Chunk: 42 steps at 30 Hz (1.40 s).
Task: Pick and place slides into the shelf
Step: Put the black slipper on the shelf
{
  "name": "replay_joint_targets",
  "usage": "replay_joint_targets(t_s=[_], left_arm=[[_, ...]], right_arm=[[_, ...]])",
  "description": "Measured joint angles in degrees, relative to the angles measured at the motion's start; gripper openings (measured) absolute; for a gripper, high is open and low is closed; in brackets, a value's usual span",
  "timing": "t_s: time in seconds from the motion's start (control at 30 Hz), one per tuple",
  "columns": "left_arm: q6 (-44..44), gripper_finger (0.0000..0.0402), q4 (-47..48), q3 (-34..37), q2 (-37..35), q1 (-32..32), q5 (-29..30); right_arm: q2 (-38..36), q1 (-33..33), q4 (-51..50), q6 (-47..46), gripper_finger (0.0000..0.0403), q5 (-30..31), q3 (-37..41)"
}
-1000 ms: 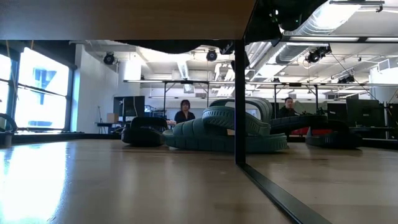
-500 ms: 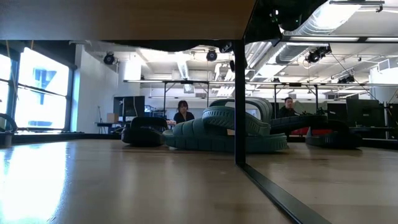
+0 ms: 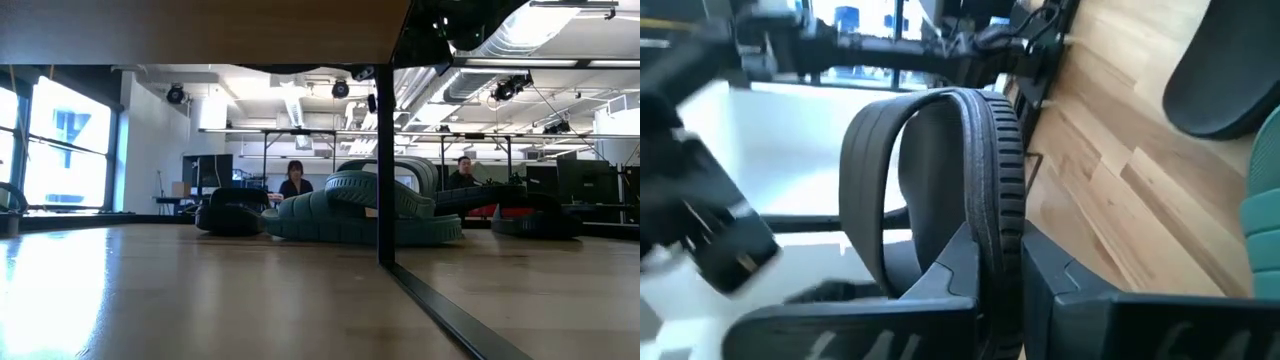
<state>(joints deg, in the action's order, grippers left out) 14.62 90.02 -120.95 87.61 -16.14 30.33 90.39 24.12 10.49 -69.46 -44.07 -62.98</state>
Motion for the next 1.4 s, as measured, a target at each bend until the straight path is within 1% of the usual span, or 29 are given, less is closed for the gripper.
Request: replay_joint_targets(t_s=[0.23, 0.37, 0.43, 0.5, 0.6, 0.7, 0.8, 0.83, 0.93, 1.2, 1.4], left_arm=[[14.8, 0.0175, 0.0, -1.3, -7.6, 0.0, -4.8], [22.5, 0.017, 0.0, -1.2, -12.3, 0.0, -9.2], [24.5, 0.017, 0.0, -1.2, -14.4, 0.0, -11.4], [25.3, 0.017, 0.0, -1.2, -16.1, 0.0, -12.2], [26.8, 0.0167, 0.0, -1.2, -17.9, 0.0, -12.2], [26.8, 0.0163, 0.0, -1.2, -18.8, 0.0, -13.6], [26.6, 0.0159, 0.0, -1.2, -19.0, 0.0, -15.7], [26.2, 0.0159, 0.0, -1.2, -18.9, 0.0, -16.1], [25.7, 0.0159, 0.0, 0.0, -18.9, 0.0, -16.5], [23.3, 0.0158, 0.0, 6.2, -22.1, 0.0, -16.4], [23.3, 0.0156, 0.0, 9.7, -25.9, 0.0, -16.2]], right_arm=[[-1.0, -0.6, -1.2, 7.5, 0.0005, -1.0, -0.1], [-1.7, -1.0, -2.5, 11.9, 0.0005, -1.2, -0.1], [-1.8, -1.4, -2.8, 13.3, 0.0005, -1.3, -0.1], [-1.7, -2.3, -3.9, 14.3, 0.0005, -1.4, -0.5], [-1.7, -4.3, -9.1, 17.4, 0.0005, -1.5, -4.0], [-1.7, -5.9, -19.3, 22.7, 0.0005, -1.2, -10.4], [-0.7, -7.3, -29.0, 27.8, 0.0005, 1.5, -18.5], [0.1, -7.7, -32.0, 28.8, 0.0005, 2.2, -21.0], [4.3, -9.0, -38.1, 30.6, 0.0005, 1.8, -28.7], [22.2, -13.8, -51.6, 36.0, 0.0005, -8.9, -50.7], [34.7, -16.3, -54.6, 35.7, 0.0005, -14.7, -67.9]])
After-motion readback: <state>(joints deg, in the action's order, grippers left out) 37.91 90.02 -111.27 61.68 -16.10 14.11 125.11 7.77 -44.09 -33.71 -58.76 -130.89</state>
